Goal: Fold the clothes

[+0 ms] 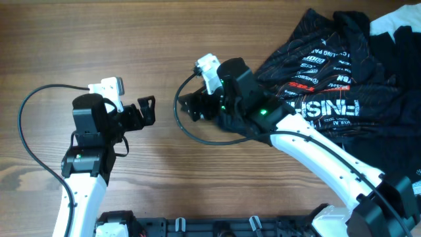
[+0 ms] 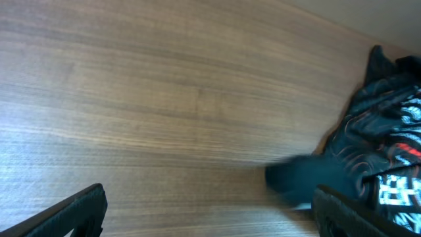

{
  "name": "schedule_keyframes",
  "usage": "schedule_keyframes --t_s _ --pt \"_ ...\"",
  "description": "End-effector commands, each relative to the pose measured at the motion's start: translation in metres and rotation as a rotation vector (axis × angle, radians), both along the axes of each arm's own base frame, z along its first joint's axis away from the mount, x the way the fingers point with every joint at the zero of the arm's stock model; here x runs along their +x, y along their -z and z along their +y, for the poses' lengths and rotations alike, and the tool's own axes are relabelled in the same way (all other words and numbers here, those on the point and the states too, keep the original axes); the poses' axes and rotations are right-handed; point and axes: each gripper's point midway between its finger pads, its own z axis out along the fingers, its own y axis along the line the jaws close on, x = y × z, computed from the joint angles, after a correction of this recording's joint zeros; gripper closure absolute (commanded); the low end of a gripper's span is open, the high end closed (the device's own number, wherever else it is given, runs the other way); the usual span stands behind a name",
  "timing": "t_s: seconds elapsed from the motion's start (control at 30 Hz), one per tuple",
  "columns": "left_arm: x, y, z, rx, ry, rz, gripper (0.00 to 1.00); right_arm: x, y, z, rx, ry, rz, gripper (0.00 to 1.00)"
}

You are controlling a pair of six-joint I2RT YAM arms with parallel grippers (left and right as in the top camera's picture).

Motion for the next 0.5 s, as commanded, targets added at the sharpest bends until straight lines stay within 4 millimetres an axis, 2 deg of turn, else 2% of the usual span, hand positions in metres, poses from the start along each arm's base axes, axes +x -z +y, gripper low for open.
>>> schedule_keyframes --t_s 0.0,0.07,0.13,0.2,0.27,0.37,0.43,0.47 --pt "0.007 -0.016 -0.007 -0.025 0.031 -0.054 0.0 0.038 -0.009 -0.074 -0.152 0.294 -0.075 0.0" --pt "0.007 -0.016 -0.009 -0.027 0.035 -0.053 0.0 0.038 -0.025 -0.122 -0.194 0.416 -0.077 0.0" --pt "0.004 -0.015 -0.025 -0.049 0.096 -0.046 0.0 0.025 -0.04 -0.163 -0.211 0.487 -0.055 0.0" --pt "0.001 -0.005 -0.047 -0.063 0.165 -0.01 0.0 0.014 -0.047 -0.185 -0.223 0.527 -0.039 0.0" --pt "-0.005 0.019 -0.079 -0.061 0.261 0.07 0.0 0.004 -0.052 -0.2 -0.232 0.552 -0.027 0.0" --pt "-0.011 0.054 -0.116 -0.049 0.369 0.162 0.0 0.0 -0.05 -0.202 -0.243 0.551 -0.014 0.0" --pt "-0.018 0.086 -0.141 -0.054 0.42 0.25 0.0 -0.002 -0.047 -0.203 -0.249 0.551 -0.002 0.0" --pt "-0.02 0.097 -0.148 -0.045 0.436 0.275 0.0 -0.002 -0.047 -0.203 -0.25 0.551 -0.002 0.0"
